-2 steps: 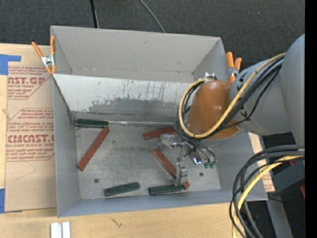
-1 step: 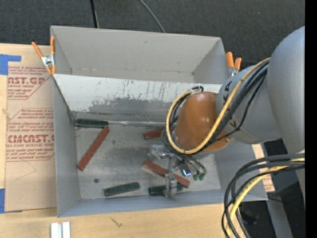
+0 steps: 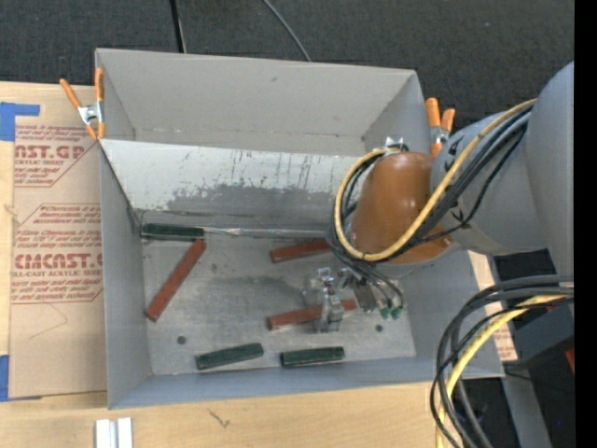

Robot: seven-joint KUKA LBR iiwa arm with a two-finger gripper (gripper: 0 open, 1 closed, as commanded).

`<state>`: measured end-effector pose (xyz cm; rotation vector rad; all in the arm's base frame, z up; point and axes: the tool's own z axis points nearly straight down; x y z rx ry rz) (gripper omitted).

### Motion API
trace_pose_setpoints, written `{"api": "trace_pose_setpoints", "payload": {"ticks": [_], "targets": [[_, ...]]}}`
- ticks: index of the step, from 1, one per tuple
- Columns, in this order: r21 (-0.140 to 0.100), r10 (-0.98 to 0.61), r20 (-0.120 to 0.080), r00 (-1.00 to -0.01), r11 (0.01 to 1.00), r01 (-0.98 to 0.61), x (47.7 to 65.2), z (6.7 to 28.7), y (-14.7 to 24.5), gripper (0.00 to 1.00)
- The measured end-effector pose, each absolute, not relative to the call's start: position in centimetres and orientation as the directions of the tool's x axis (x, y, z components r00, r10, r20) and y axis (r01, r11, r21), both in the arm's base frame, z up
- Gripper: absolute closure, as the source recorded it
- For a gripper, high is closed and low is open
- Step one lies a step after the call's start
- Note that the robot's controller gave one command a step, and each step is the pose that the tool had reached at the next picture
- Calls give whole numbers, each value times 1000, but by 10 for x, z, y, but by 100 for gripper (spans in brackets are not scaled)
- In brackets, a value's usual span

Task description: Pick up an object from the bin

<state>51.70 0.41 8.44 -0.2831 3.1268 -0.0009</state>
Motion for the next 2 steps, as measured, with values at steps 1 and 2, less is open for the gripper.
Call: {"api": "trace_pose_setpoints", "payload": {"ticks": [1,2], "targets": [[-1,-179,-2,-984,984,-179,517,84,4,100],[-1,-164,-5,-986,986,-164,512,241,-6,100]]}}
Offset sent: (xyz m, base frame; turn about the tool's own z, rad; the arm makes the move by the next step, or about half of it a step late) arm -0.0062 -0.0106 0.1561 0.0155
